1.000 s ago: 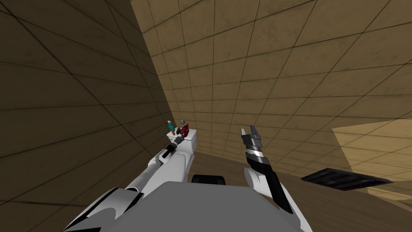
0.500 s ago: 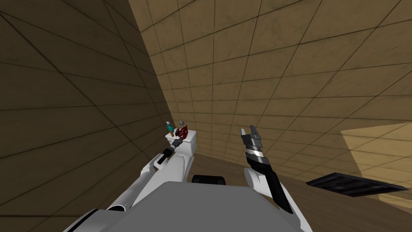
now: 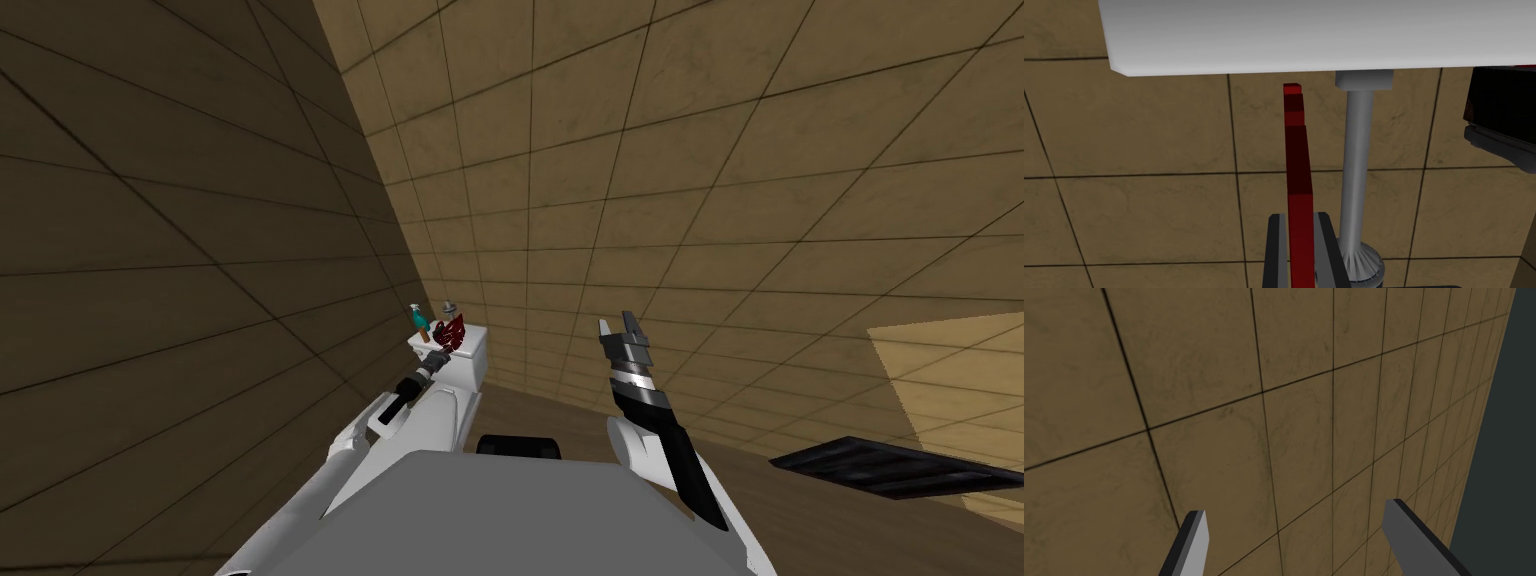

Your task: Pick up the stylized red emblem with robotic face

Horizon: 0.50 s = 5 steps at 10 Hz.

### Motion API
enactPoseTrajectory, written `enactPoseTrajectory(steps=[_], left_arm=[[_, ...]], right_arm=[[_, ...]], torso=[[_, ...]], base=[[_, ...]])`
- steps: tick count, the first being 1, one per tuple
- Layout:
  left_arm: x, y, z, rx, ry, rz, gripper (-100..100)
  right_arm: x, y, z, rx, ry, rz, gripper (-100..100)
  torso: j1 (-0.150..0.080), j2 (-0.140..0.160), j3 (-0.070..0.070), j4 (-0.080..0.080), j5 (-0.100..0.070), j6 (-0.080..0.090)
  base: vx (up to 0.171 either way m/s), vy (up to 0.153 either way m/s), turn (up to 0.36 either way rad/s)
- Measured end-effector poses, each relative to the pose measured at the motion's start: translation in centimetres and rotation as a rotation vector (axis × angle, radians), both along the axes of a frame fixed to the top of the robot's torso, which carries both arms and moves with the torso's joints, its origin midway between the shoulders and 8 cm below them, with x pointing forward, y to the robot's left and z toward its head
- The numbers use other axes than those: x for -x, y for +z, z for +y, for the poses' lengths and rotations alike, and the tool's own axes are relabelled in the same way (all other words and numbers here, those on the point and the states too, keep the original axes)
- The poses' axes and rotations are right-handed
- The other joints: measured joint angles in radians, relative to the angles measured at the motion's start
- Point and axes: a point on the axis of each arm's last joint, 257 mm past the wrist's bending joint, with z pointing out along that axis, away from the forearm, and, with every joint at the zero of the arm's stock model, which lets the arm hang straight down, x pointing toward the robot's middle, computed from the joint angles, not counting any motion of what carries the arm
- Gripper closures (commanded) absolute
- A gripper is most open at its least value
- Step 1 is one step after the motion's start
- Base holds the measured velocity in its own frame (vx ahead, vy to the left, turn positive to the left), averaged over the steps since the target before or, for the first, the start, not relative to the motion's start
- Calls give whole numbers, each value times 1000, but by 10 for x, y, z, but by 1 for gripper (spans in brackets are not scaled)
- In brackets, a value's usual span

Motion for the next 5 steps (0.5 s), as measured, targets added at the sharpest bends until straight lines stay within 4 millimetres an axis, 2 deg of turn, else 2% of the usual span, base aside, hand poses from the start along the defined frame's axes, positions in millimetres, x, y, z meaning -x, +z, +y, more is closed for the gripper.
enactPoseTrajectory(steps=[5], left_arm=[[39,4,9,-19,10,9,100]], right_arm=[[0,0,0,0,0,0,0]], torso=[[0,-3,-1,0,0,0]], base=[[69,-7,9]])
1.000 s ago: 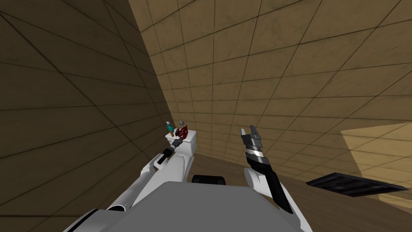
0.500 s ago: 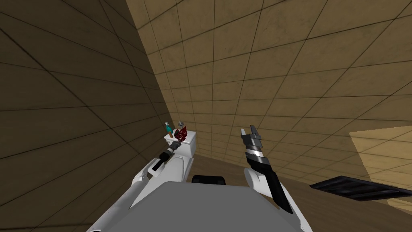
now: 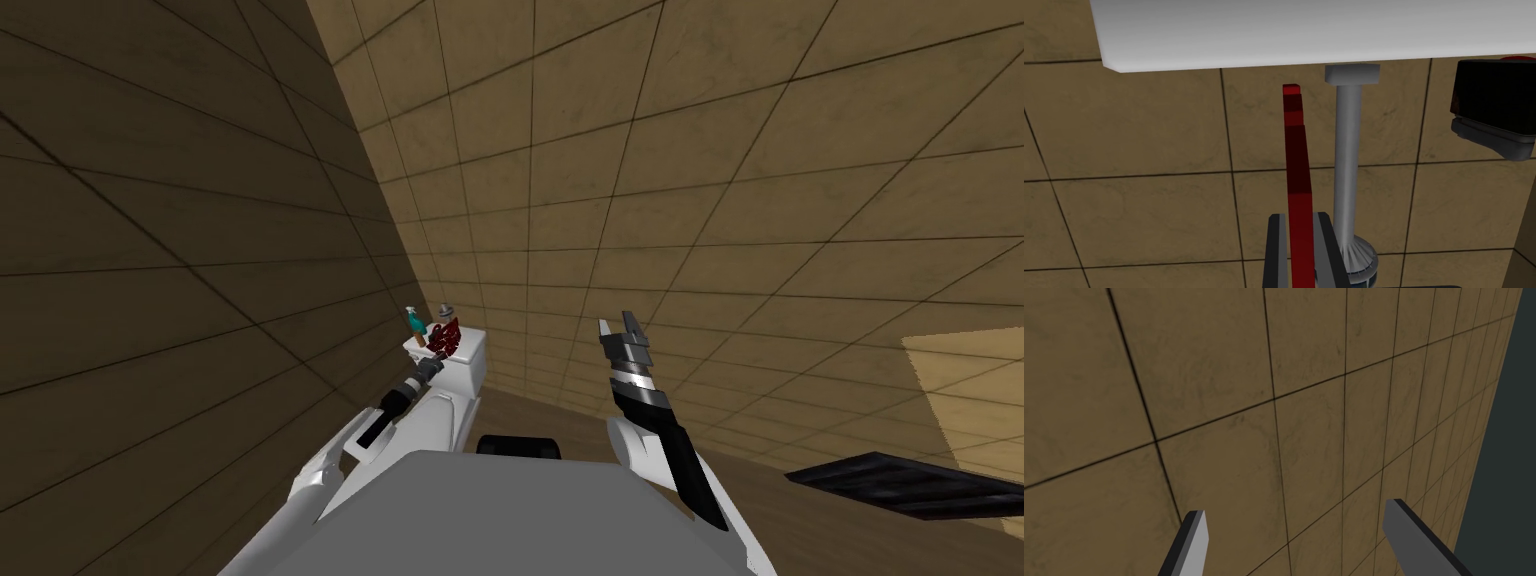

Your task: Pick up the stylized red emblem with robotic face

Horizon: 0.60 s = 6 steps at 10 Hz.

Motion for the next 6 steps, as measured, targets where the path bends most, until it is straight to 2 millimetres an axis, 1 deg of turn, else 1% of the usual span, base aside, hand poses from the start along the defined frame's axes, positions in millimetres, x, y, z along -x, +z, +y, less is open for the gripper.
enactPoseTrajectory(steps=[1,2,3,4,5,6], left_arm=[[9,0,-2,-1,-1,4,100],[11,4,-5,-2,-8,-2,100],[19,9,-2,-12,-4,-1,100],[28,11,-2,-15,-3,2,100],[32,15,-5,-16,-9,-4,100],[32,16,-6,-16,-11,-6,0]], right_arm=[[0,0,0,0,0,0,0],[0,0,0,0,0,0,0],[0,0,0,0,0,0,0],[0,0,0,0,0,0,0],[0,0,0,0,0,0,0],[0,0,0,0,0,0,0]], torso=[[0,2,1,0,0,0],[0,5,3,1,0,1],[-1,3,2,1,-1,0],[-1,2,1,1,-1,1],[-1,3,2,2,-1,1],[-1,4,3,2,-1,1]], base=[[0,0,0],[61,-7,1],[85,-3,22],[42,-3,5],[12,-2,0],[0,0,0]])
